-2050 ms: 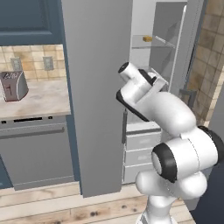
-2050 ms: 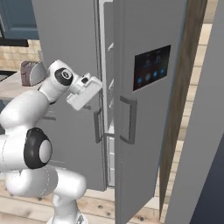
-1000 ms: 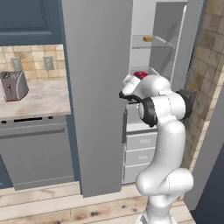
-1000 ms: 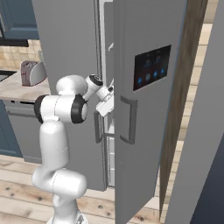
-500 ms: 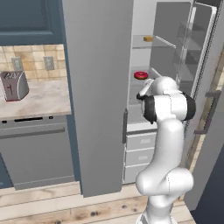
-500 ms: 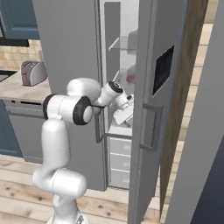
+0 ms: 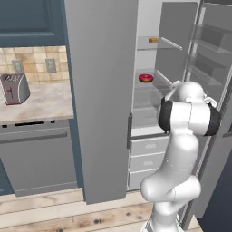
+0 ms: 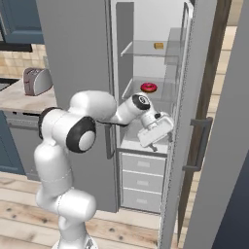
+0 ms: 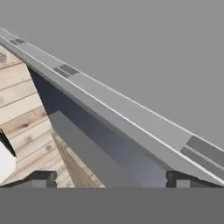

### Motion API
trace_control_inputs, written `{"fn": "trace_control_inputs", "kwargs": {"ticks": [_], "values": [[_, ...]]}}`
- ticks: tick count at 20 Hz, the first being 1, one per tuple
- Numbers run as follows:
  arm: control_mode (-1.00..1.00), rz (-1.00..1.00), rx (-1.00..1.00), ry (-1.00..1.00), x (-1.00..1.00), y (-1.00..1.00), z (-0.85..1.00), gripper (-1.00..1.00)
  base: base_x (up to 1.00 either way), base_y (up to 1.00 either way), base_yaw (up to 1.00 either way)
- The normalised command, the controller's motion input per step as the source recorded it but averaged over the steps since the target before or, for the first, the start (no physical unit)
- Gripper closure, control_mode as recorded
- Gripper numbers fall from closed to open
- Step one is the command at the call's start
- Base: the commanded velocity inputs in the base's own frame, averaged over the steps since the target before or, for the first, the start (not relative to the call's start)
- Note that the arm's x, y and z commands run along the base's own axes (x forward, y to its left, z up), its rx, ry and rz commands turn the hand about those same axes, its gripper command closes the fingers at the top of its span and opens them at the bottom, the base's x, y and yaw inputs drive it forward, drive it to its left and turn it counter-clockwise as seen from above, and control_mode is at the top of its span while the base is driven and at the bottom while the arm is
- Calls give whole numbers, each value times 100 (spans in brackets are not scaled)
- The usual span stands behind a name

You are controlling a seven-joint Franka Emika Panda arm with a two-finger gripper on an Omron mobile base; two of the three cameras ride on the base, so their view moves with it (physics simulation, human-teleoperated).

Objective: Take the cake and donut from the fridge and place them on the empty tray on the dining counter.

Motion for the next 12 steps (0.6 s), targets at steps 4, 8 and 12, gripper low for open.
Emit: {"fn": "trace_control_inputs", "kwargs": {"ticks": [4, 8, 12], "values": [[-100, 5, -3, -30, -95, 43, 93, -100, 0, 0, 0], [-100, 4, 0, -42, -57, 76, 93, -100, 0, 0, 0], [-100, 1, 0, -54, -40, 90, 58, -100, 0, 0, 0]]}}
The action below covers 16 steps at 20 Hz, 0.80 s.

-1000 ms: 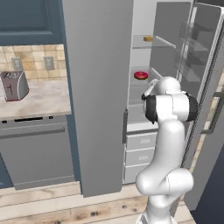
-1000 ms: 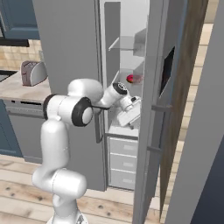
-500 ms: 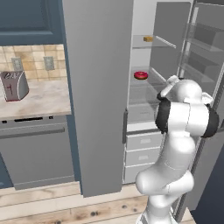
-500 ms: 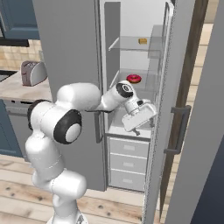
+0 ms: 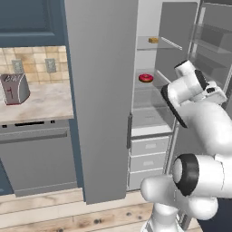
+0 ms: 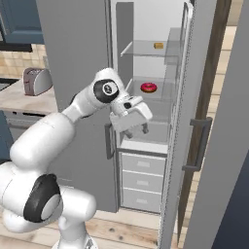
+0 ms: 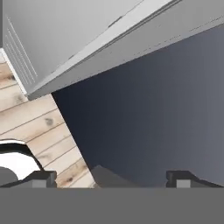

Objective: Take the cake and donut from the fridge and place them on the empty tray on the dining counter.

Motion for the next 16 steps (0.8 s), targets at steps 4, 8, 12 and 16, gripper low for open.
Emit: {"fn": "trace_control_inputs", "kwargs": {"ticks": [4, 8, 12, 16], "values": [[-100, 0, 0, -60, -34, 99, 40, -100, 0, 0, 0], [-100, 0, 0, -48, -11, 87, 32, -100, 0, 0, 0], [-100, 3, 6, -31, -9, 79, 23, -100, 0, 0, 0], [-100, 19, 9, -10, -32, 58, 16, -100, 0, 0, 0]]}}
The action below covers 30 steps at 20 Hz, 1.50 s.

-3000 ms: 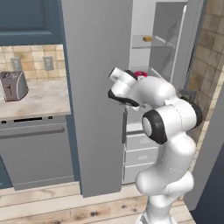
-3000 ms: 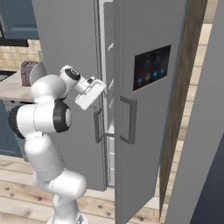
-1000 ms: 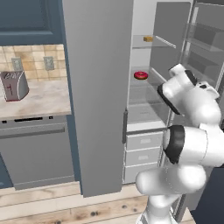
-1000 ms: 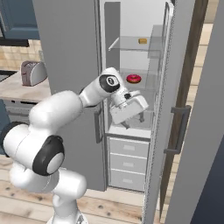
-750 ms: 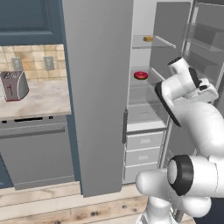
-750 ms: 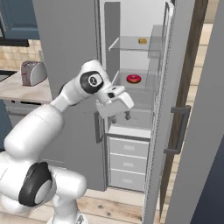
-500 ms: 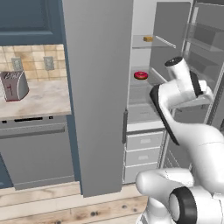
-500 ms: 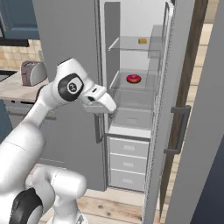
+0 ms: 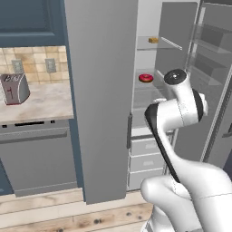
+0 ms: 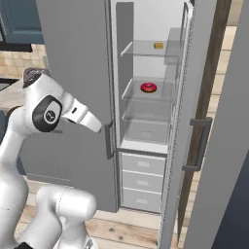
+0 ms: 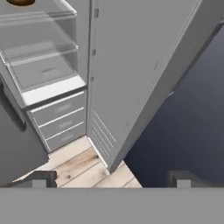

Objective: Take the cake and donut from the fridge and place them on the empty tray on the dining counter.

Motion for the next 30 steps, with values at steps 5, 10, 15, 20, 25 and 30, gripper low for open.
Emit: {"fn": "trace_control_inputs", "kwargs": {"ticks": [5, 10, 15, 20, 25, 30], "values": [[-100, 41, 4, 0, -43, 16, 1, -100, 0, 0, 0], [-100, 55, 3, 0, -37, 0, -1, -100, 0, 0, 0], [-100, 34, -1, -8, -10, 36, -16, -100, 0, 0, 0], [-100, 1, -8, -2, 0, 56, -2, -100, 0, 0, 0], [-100, -3, -1, -4, 0, 8, 0, -100, 0, 0, 0], [100, 0, 0, -2, 0, 0, 0, -100, 3, -13, -2]]}}
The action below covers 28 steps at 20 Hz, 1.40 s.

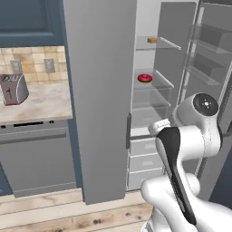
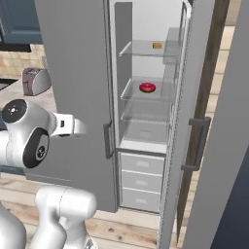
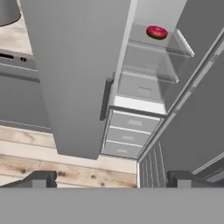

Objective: Take the cake and donut from the fridge and place them on the empty tray on the dining counter.

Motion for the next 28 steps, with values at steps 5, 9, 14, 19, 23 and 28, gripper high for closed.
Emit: {"fn": "trace_control_inputs", "kwargs": {"ticks": [5, 9, 14, 19, 23, 28], "values": [[100, 0, 0, 0, 0, 0, 0, -100, 7, -55, 0], [100, 0, 0, 0, 0, 0, 0, -100, 16, -46, 0], [100, 0, 0, 0, 0, 0, 0, -100, 61, -18, 0], [100, 0, 0, 0, 0, 0, 0, -100, 94, -29, 0], [100, 0, 0, 0, 0, 0, 0, -100, 82, -54, 0], [100, 0, 0, 0, 0, 0, 0, -100, 79, -49, 0]]}}
